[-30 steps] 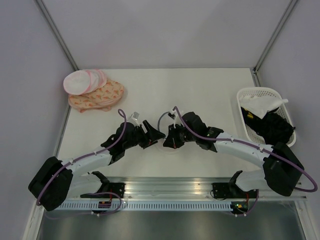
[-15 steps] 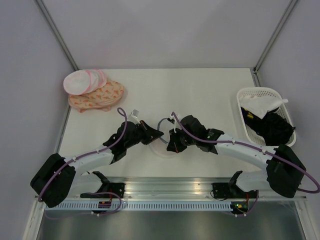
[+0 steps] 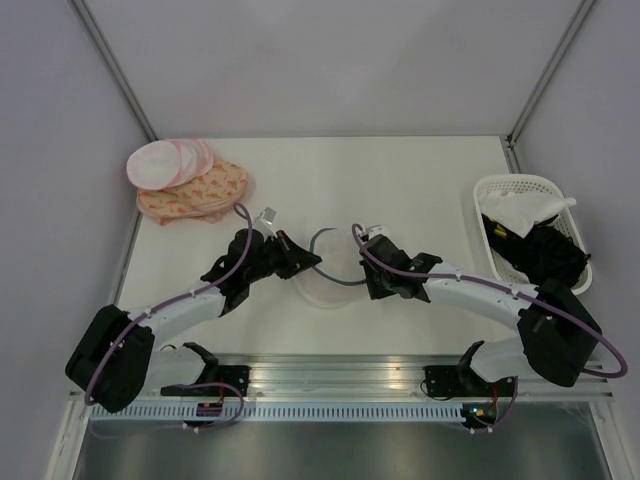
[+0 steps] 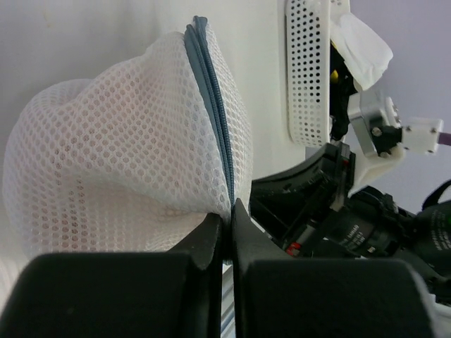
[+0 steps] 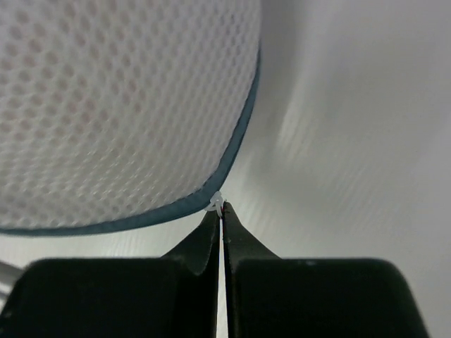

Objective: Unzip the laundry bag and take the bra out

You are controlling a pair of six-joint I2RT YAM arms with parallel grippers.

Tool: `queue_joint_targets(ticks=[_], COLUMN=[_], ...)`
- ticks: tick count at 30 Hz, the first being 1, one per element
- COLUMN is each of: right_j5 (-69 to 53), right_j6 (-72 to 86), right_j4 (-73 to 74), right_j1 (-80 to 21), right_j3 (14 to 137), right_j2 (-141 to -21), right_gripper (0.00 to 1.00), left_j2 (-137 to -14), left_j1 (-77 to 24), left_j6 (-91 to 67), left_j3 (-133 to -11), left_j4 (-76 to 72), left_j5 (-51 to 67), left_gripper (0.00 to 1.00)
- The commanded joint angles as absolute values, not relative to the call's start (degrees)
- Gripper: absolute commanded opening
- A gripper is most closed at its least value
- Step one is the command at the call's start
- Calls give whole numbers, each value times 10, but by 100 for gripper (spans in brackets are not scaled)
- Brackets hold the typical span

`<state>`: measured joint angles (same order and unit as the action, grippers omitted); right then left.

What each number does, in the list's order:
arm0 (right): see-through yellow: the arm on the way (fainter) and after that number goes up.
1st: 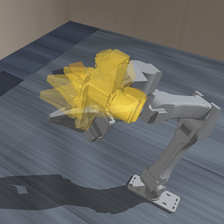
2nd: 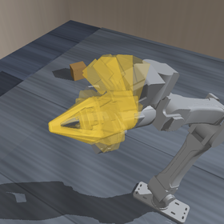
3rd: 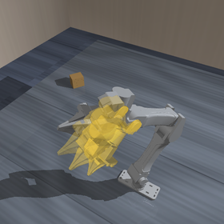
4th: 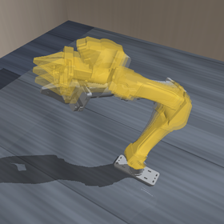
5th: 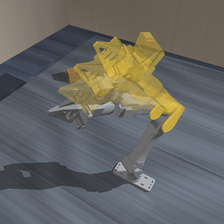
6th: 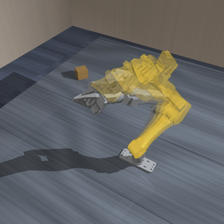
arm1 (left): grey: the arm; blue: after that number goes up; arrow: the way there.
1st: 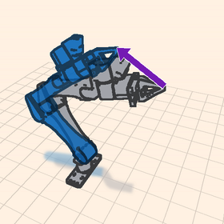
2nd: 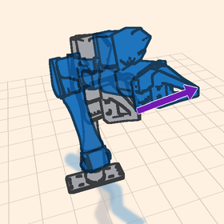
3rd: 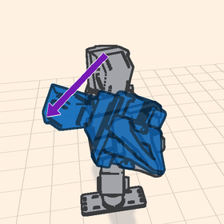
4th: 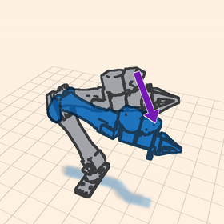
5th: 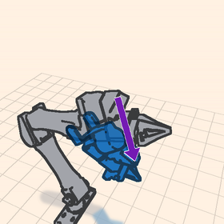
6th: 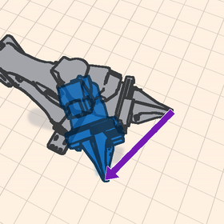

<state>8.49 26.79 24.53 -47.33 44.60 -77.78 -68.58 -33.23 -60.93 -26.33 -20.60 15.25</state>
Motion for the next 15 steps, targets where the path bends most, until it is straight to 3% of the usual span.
queue_joint_targets(ticks=[1, 5, 7, 9, 11, 15], right_j5=[193, 192, 184, 158, 128, 0], right_j6=[280, 275, 273, 269, 261, 238], right_j4=[280, 262, 257, 243, 229, 185], right_j1=[-457, -453, -452, -452, -452, -452], right_j3=[471, 484, 489, 487, 483, 474], right_j2=[-797, -795, -782, -762, -747, -713], right_gripper=[0, 0, 0, 0, 0, 0], left_j2=[-713, -785, -822, -831, -818, -747], left_j1=[-308, -291, -283, -283, -283, -283], left_j6=[-533, -488, -496, -502, -504, -512], left_j3=[-322, -388, -434, -457, -458, -403], left_j4=[-228, -280, -281, -269, -209, -134], left_j5=[210, 271, 303, 304, 263, 177], left_gripper=[2, 4, 16, 46, 68, 79])
